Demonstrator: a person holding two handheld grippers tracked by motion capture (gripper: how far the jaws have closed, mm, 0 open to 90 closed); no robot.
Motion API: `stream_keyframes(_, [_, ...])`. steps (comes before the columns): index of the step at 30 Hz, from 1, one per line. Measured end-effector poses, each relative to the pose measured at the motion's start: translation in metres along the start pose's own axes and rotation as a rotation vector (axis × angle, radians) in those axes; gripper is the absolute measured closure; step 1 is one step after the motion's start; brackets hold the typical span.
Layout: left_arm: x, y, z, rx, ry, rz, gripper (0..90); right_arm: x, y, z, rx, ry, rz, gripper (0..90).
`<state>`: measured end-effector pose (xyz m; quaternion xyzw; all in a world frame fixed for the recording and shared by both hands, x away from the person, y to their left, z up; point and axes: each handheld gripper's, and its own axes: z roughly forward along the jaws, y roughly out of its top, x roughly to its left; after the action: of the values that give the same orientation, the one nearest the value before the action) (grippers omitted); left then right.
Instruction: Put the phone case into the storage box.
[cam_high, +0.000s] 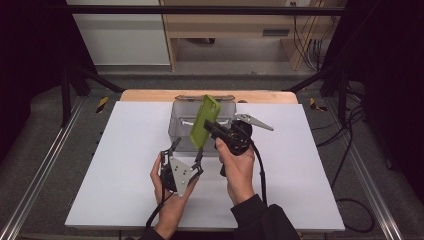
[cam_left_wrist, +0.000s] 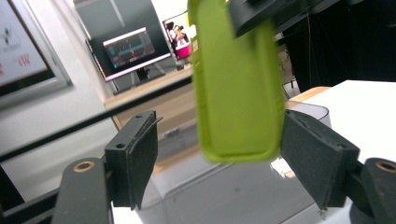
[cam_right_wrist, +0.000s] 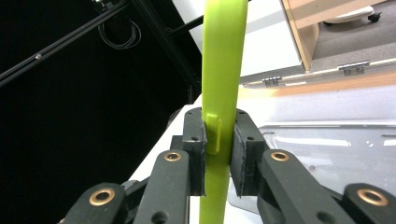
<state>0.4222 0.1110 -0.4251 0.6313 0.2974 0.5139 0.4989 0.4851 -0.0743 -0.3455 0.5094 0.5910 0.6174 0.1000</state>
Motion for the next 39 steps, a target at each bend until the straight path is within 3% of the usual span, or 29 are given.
stream_keyframes(5, [0.013, -0.005, -0.005, 0.018, -0.015, -0.049, 24.0, -0.003, 0.002, 0.0, -0.003, -0.002, -0.007, 77.8])
stream_keyframes(10, [0.024, -0.016, -0.014, 0.086, -0.041, -0.085, 18.5, -0.005, 0.005, -0.001, -0.007, -0.021, -0.037, 77.8])
stream_keyframes(15, [0.047, -0.027, -0.027, 0.132, -0.036, -0.1, 13.8, -0.007, 0.011, -0.003, -0.002, -0.025, -0.037, 77.8])
stream_keyframes(17, [0.06, -0.03, -0.033, 0.132, -0.016, -0.118, 12.5, -0.008, 0.014, -0.004, 0.003, -0.028, -0.042, 77.8])
stream_keyframes(20, [0.078, -0.034, -0.042, 0.14, 0.014, -0.113, 10.2, -0.008, 0.019, -0.005, 0.012, -0.037, -0.058, 77.8])
stream_keyframes(24, [0.1, -0.044, -0.055, 0.156, 0.036, -0.154, 8.8, -0.009, 0.027, -0.005, 0.022, -0.052, -0.077, 77.8])
stream_keyframes(29, [0.119, -0.058, -0.07, 0.184, 0.061, -0.19, 8.0, -0.008, 0.036, -0.002, 0.031, -0.078, -0.086, 77.8])
stream_keyframes(33, [0.134, -0.067, -0.077, 0.17, 0.088, -0.201, 7.2, -0.005, 0.042, 0.001, 0.023, -0.098, -0.105, 77.8])
stream_keyframes(36, [0.144, -0.074, -0.078, 0.166, 0.093, -0.249, 5.1, -0.002, 0.045, 0.003, 0.012, -0.124, -0.136, 77.8])
stream_keyframes(39, [0.15, -0.078, -0.077, 0.159, 0.087, -0.261, 4.0, -0.002, 0.047, 0.007, 0.019, -0.136, -0.154, 77.8])
